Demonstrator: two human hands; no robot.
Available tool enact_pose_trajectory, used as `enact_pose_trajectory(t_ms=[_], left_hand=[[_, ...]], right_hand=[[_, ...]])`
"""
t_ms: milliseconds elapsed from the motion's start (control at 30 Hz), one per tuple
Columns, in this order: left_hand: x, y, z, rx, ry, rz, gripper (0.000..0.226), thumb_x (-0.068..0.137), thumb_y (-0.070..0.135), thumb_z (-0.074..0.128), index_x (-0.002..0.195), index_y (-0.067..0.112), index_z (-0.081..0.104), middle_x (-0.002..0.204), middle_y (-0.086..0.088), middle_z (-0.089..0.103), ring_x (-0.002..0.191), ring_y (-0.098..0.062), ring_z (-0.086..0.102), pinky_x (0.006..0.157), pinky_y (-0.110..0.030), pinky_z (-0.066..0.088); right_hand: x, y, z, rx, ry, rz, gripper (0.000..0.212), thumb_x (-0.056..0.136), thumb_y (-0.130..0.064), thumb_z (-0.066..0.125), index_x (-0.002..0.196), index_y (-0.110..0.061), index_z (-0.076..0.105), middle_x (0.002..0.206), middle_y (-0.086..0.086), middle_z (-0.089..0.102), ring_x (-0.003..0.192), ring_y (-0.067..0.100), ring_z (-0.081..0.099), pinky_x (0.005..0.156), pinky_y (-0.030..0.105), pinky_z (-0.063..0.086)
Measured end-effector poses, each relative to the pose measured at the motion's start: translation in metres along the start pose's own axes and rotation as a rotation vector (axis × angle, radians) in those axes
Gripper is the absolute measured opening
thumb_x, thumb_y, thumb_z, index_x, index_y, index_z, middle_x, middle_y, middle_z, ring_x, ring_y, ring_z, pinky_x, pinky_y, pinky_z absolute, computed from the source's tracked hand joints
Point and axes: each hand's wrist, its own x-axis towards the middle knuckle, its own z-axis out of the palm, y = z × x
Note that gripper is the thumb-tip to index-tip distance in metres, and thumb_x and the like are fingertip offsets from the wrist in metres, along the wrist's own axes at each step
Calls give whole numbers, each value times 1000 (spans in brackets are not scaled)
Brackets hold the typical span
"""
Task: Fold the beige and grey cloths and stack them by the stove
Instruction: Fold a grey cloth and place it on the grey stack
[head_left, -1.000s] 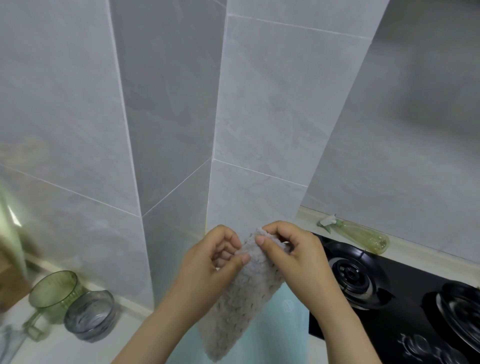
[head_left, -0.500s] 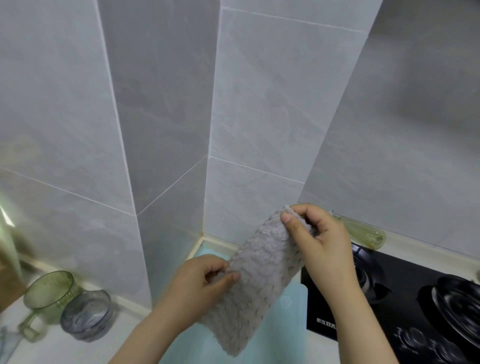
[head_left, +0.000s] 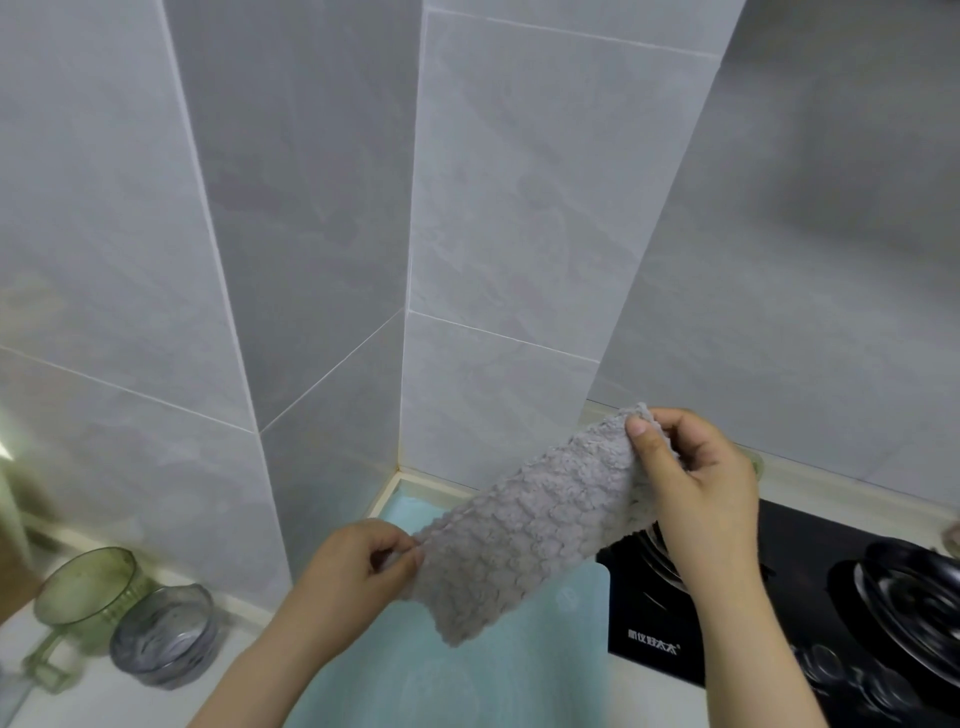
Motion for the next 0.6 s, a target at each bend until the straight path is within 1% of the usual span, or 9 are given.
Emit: enact_pose_trajectory(t_ms=[67, 100, 167, 267, 333, 400, 500, 533, 600], left_hand=[[1, -2, -4, 12, 32, -14, 20, 85, 21, 65, 65, 17, 66, 69, -1, 64, 65, -10, 58, 62, -24, 44], [2, -3, -6, 10, 46, -9, 22, 86, 19, 63, 64, 18, 64, 67, 0, 63, 63, -8, 56, 60, -22, 43], [3, -2, -9, 16, 70, 9, 25, 89, 18, 60, 64, 20, 59, 64, 1, 59, 61, -6, 51, 57, -18, 38], [2, 3, -11, 23, 111, 7, 31, 93, 22, 53, 62, 22, 49, 57, 6, 50, 58, -3, 45, 55, -17, 35], [1, 7, -12, 9, 147, 3, 38, 93, 24, 53, 58, 22, 41, 50, 11, 46, 53, -2, 43, 54, -17, 34], [0, 10, -13, -5, 176, 8, 41, 92, 24, 55, 55, 22, 38, 49, 15, 46, 50, -4, 42, 51, -17, 32], [0, 10, -18, -82, 199, 8, 39, 87, 27, 64, 54, 19, 46, 47, 9, 43, 46, -6, 39, 45, -16, 29], [0, 10, -20, -118, 189, 5, 36, 83, 29, 68, 54, 17, 50, 47, 7, 44, 45, -5, 39, 44, -16, 28], [2, 10, -26, -176, 130, -7, 26, 73, 32, 76, 58, 19, 60, 47, 6, 45, 44, -3, 38, 46, -17, 31]], right_hand=[[0, 6, -4, -7, 18, 12, 10, 90, -24, 66, 81, -23, 70, 74, -13, 66, 74, 7, 57, 72, 24, 45], [-1, 8, -5, -12, 23, 18, 10, 90, -25, 66, 81, -22, 70, 74, -11, 66, 73, 8, 57, 72, 27, 45], [-3, 12, -7, -19, 25, 29, 10, 90, -26, 65, 83, -22, 71, 76, -7, 66, 73, 11, 56, 71, 29, 45], [-6, 18, -9, -32, 46, 55, 10, 91, -26, 64, 86, -22, 70, 81, 3, 68, 76, 17, 59, 73, 31, 46], [-7, 22, -10, -39, 66, 69, 10, 92, -26, 63, 86, -21, 70, 81, 6, 68, 77, 21, 61, 72, 32, 47], [-8, 26, -11, -56, 81, 71, 11, 92, -26, 63, 86, -20, 70, 80, 8, 68, 76, 23, 61, 71, 33, 48], [-9, 33, -12, -84, 101, 81, 11, 92, -26, 62, 86, -22, 69, 78, 4, 67, 70, 14, 58, 67, 29, 46], [-10, 35, -13, -95, 108, 84, 11, 92, -26, 61, 86, -22, 69, 77, 2, 66, 69, 10, 56, 66, 27, 45], [-11, 40, -15, -123, 116, 92, 12, 93, -27, 60, 88, -21, 68, 78, -2, 66, 66, -1, 54, 65, 22, 44]])
